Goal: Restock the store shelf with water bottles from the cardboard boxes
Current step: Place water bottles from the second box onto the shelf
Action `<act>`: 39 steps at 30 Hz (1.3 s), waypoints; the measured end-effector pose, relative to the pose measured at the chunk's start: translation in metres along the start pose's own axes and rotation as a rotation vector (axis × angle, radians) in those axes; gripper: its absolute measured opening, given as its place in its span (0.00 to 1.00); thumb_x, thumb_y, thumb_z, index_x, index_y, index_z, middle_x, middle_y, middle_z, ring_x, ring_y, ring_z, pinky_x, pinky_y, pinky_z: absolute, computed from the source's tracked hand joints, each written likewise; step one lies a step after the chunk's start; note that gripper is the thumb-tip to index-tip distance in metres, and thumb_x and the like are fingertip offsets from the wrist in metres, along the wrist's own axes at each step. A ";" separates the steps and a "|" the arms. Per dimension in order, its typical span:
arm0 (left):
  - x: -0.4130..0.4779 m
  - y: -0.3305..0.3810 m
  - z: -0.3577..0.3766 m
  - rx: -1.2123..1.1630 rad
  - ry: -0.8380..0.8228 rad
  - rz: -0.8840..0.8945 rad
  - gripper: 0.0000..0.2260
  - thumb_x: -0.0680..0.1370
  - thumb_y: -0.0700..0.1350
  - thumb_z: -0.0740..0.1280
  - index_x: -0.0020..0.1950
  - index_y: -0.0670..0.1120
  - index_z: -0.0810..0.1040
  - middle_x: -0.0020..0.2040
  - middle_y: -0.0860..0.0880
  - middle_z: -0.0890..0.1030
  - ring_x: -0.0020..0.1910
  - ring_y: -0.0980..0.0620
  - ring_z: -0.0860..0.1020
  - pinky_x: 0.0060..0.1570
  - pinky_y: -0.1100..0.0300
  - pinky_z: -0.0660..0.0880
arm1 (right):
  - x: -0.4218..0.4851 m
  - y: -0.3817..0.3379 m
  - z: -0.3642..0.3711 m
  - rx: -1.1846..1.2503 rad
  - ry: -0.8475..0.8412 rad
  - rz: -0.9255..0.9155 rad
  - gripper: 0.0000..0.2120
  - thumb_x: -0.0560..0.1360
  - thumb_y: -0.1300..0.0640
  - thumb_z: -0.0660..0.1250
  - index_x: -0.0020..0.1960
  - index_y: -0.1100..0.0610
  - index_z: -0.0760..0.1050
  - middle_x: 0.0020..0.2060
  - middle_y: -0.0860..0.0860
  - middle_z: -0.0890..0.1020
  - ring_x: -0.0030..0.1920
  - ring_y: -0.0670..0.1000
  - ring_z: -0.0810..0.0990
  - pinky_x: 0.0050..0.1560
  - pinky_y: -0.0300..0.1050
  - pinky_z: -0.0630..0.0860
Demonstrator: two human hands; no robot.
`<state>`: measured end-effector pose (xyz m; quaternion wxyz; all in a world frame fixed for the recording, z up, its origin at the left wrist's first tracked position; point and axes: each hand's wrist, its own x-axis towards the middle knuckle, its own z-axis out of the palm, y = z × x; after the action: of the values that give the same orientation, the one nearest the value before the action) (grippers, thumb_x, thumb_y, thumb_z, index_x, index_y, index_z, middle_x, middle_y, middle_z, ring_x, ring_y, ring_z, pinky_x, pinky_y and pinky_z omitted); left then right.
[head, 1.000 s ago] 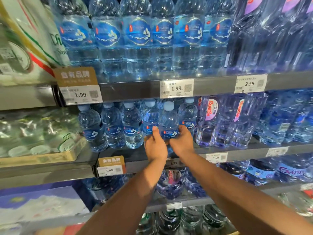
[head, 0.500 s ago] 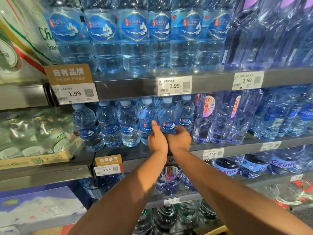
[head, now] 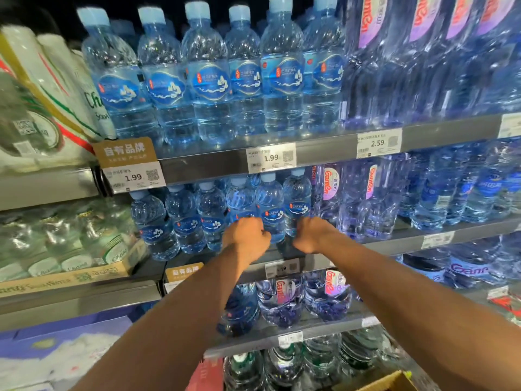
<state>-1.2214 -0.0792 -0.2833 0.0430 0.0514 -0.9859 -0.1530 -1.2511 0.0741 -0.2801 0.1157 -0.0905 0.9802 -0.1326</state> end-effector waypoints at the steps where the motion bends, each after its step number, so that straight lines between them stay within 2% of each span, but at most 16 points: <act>1: -0.003 0.004 -0.005 0.079 -0.014 0.005 0.09 0.77 0.50 0.59 0.45 0.47 0.76 0.47 0.45 0.80 0.47 0.44 0.78 0.40 0.59 0.70 | -0.005 0.004 -0.006 -0.089 -0.025 -0.019 0.15 0.74 0.56 0.61 0.59 0.60 0.73 0.53 0.56 0.78 0.46 0.54 0.74 0.44 0.44 0.71; 4: -0.013 0.022 -0.012 0.285 -0.092 -0.028 0.15 0.78 0.54 0.58 0.55 0.46 0.76 0.55 0.46 0.78 0.53 0.44 0.77 0.46 0.56 0.71 | -0.023 0.011 -0.025 -0.227 -0.074 -0.074 0.20 0.75 0.56 0.60 0.65 0.61 0.69 0.57 0.56 0.76 0.52 0.55 0.76 0.49 0.47 0.73; 6: -0.025 0.036 -0.013 0.389 -0.117 -0.053 0.15 0.79 0.53 0.59 0.58 0.46 0.76 0.57 0.47 0.78 0.56 0.44 0.77 0.46 0.56 0.69 | -0.034 0.015 -0.033 -0.292 -0.089 -0.113 0.21 0.75 0.57 0.60 0.67 0.60 0.68 0.60 0.55 0.75 0.57 0.56 0.76 0.54 0.49 0.74; 8: -0.038 0.048 -0.014 0.379 -0.137 -0.072 0.15 0.79 0.52 0.60 0.60 0.44 0.75 0.59 0.45 0.77 0.58 0.44 0.76 0.48 0.55 0.70 | -0.046 0.020 -0.042 -0.340 -0.082 -0.145 0.23 0.75 0.57 0.62 0.70 0.59 0.66 0.63 0.56 0.74 0.60 0.57 0.75 0.57 0.50 0.73; 11: -0.055 0.059 -0.018 0.366 -0.140 -0.046 0.12 0.78 0.52 0.59 0.54 0.45 0.75 0.56 0.44 0.77 0.53 0.44 0.77 0.43 0.56 0.70 | -0.059 0.025 -0.051 -0.344 -0.069 -0.160 0.26 0.73 0.59 0.64 0.70 0.57 0.66 0.60 0.55 0.75 0.58 0.57 0.76 0.58 0.52 0.75; 13: -0.069 0.068 -0.023 0.388 -0.122 -0.039 0.13 0.78 0.51 0.58 0.54 0.45 0.75 0.54 0.45 0.77 0.52 0.45 0.77 0.42 0.57 0.70 | -0.072 0.029 -0.055 -0.345 -0.052 -0.167 0.25 0.73 0.58 0.64 0.70 0.57 0.66 0.61 0.55 0.75 0.57 0.56 0.77 0.57 0.52 0.76; 16: -0.088 0.080 -0.026 0.394 -0.110 -0.042 0.12 0.77 0.50 0.59 0.51 0.44 0.76 0.50 0.46 0.78 0.48 0.46 0.78 0.45 0.56 0.74 | -0.090 0.034 -0.057 -0.357 -0.005 -0.168 0.21 0.74 0.56 0.64 0.66 0.59 0.70 0.58 0.55 0.77 0.55 0.56 0.78 0.53 0.49 0.76; 19: -0.106 0.089 -0.028 0.419 -0.123 -0.030 0.11 0.77 0.50 0.60 0.51 0.45 0.77 0.46 0.47 0.78 0.47 0.47 0.78 0.41 0.58 0.71 | -0.108 0.036 -0.055 -0.382 0.021 -0.168 0.17 0.74 0.57 0.64 0.61 0.61 0.73 0.56 0.56 0.77 0.54 0.57 0.78 0.51 0.49 0.75; 23: -0.134 0.093 -0.030 0.423 -0.106 0.016 0.13 0.78 0.51 0.61 0.57 0.44 0.75 0.52 0.45 0.79 0.52 0.44 0.78 0.43 0.57 0.69 | -0.137 0.039 -0.050 -0.354 0.040 -0.153 0.15 0.74 0.57 0.63 0.59 0.60 0.74 0.53 0.55 0.79 0.49 0.56 0.78 0.51 0.48 0.75; 26: -0.159 0.091 -0.030 0.385 -0.112 0.052 0.14 0.78 0.53 0.61 0.56 0.44 0.75 0.53 0.45 0.79 0.52 0.43 0.78 0.43 0.55 0.70 | -0.161 0.042 -0.042 -0.320 0.054 -0.147 0.14 0.74 0.56 0.63 0.58 0.58 0.75 0.49 0.54 0.79 0.46 0.55 0.77 0.49 0.47 0.75; 29: -0.186 0.088 -0.026 0.404 -0.103 0.075 0.14 0.78 0.52 0.60 0.53 0.44 0.77 0.53 0.45 0.80 0.51 0.43 0.79 0.42 0.57 0.70 | -0.189 0.041 -0.030 -0.358 0.072 -0.150 0.15 0.75 0.53 0.63 0.59 0.57 0.75 0.51 0.54 0.79 0.50 0.55 0.78 0.49 0.46 0.74; 33: -0.220 0.087 -0.017 0.404 -0.112 0.113 0.13 0.78 0.50 0.58 0.55 0.46 0.78 0.57 0.46 0.80 0.55 0.44 0.78 0.45 0.57 0.72 | -0.226 0.042 -0.014 -0.362 0.045 -0.134 0.15 0.74 0.57 0.62 0.59 0.59 0.75 0.56 0.55 0.80 0.54 0.56 0.79 0.51 0.47 0.74; 36: -0.243 0.092 -0.012 0.361 -0.120 0.113 0.11 0.78 0.51 0.59 0.53 0.48 0.78 0.56 0.46 0.79 0.54 0.44 0.77 0.43 0.57 0.68 | -0.248 0.045 -0.003 -0.375 0.048 -0.139 0.18 0.75 0.52 0.62 0.62 0.58 0.74 0.60 0.56 0.78 0.59 0.57 0.77 0.55 0.49 0.74; 39: -0.257 0.101 -0.006 0.367 -0.152 0.107 0.13 0.78 0.52 0.59 0.53 0.46 0.77 0.55 0.46 0.79 0.52 0.45 0.78 0.42 0.57 0.69 | -0.265 0.051 0.003 -0.386 0.003 -0.104 0.17 0.75 0.52 0.62 0.62 0.58 0.73 0.59 0.55 0.78 0.57 0.57 0.77 0.49 0.48 0.72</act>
<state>-0.9747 0.0444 -0.2641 -0.0338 -0.0058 -0.9990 0.0281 -1.0036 0.1765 -0.2437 0.0879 -0.1616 0.9816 0.0519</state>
